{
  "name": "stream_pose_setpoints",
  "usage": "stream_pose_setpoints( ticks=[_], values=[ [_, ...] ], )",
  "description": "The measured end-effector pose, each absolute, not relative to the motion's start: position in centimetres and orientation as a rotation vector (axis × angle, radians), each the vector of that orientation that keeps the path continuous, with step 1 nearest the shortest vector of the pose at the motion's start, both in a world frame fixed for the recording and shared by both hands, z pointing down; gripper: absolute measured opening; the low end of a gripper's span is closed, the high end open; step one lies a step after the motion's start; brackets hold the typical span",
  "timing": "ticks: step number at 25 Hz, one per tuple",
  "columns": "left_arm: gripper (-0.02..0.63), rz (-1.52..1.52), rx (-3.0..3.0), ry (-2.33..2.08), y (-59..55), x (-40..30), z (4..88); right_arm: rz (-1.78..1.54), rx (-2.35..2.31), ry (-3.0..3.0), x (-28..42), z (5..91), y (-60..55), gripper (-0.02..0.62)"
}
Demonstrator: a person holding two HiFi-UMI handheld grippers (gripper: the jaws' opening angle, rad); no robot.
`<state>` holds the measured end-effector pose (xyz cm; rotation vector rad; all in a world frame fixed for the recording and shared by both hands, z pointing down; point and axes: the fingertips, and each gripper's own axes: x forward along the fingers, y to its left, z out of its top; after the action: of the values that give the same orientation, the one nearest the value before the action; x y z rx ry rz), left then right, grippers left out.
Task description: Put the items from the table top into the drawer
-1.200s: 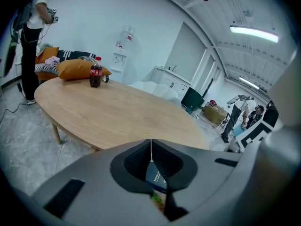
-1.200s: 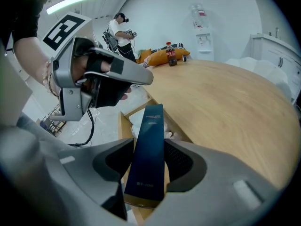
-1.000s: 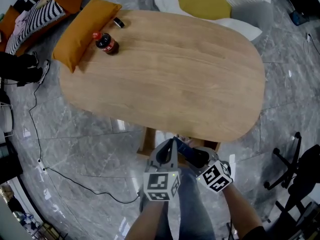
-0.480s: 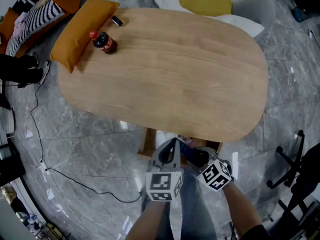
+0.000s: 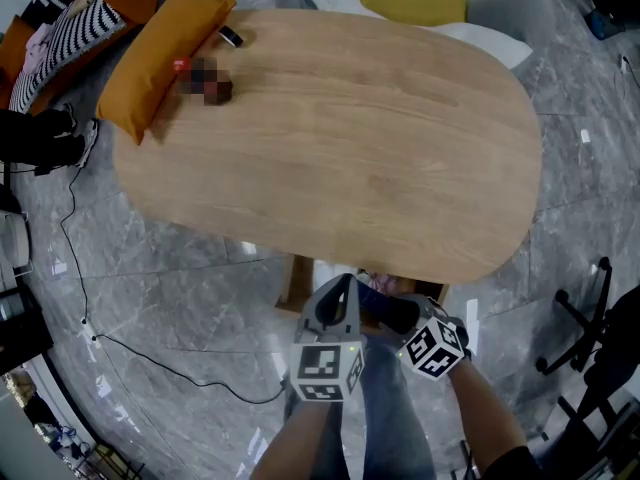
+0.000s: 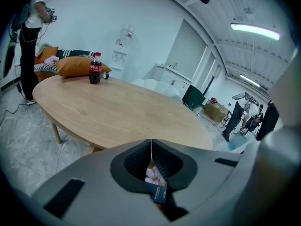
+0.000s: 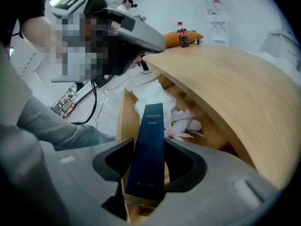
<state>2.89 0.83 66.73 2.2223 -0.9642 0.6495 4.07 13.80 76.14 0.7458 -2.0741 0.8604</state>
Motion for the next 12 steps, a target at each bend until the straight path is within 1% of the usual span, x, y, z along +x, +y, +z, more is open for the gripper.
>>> stream_pose_setpoints(
  ticks=[12],
  values=[
    [0.012,0.686,2.236,-0.951,0.9,3.0,67.5,0.859,0.684,-2.062,4.0,77.6,14.1,0.199]
  ],
)
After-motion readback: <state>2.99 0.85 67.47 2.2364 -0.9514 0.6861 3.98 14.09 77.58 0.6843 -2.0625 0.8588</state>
